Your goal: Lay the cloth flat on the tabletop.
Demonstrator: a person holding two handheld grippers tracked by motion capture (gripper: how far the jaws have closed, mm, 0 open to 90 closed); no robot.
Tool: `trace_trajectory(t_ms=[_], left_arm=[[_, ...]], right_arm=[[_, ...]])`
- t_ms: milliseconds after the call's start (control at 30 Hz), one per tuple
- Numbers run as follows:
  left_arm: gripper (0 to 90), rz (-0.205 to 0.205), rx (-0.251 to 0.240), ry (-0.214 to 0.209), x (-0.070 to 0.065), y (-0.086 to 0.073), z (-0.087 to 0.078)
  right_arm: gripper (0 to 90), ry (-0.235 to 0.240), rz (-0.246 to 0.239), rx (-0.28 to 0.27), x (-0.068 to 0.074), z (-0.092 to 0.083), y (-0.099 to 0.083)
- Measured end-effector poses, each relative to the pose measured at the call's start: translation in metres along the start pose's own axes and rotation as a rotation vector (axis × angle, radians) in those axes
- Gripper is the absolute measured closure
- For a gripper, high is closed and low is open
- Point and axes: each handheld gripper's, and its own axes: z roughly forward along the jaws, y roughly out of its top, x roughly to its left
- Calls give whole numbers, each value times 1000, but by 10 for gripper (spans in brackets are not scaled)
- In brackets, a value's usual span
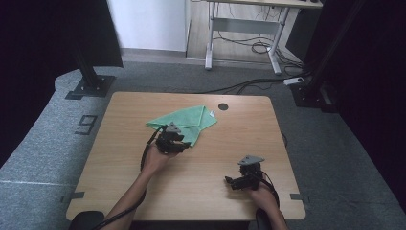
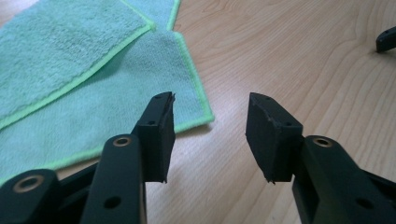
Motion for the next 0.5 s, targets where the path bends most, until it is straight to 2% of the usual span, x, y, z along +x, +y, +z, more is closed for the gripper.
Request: trace_trajectory(t_ms=[200, 467, 500], left_arm=[[566, -5, -4, -11, -1, 4, 10], [613, 7, 16, -4, -4, 9, 24], [624, -1, 16, 0, -3, 9, 27]], right_arm=[[0, 0, 0, 0, 0, 0, 0], [0, 0, 0, 0, 0, 0, 0], [0, 0, 0, 0, 0, 0, 0]])
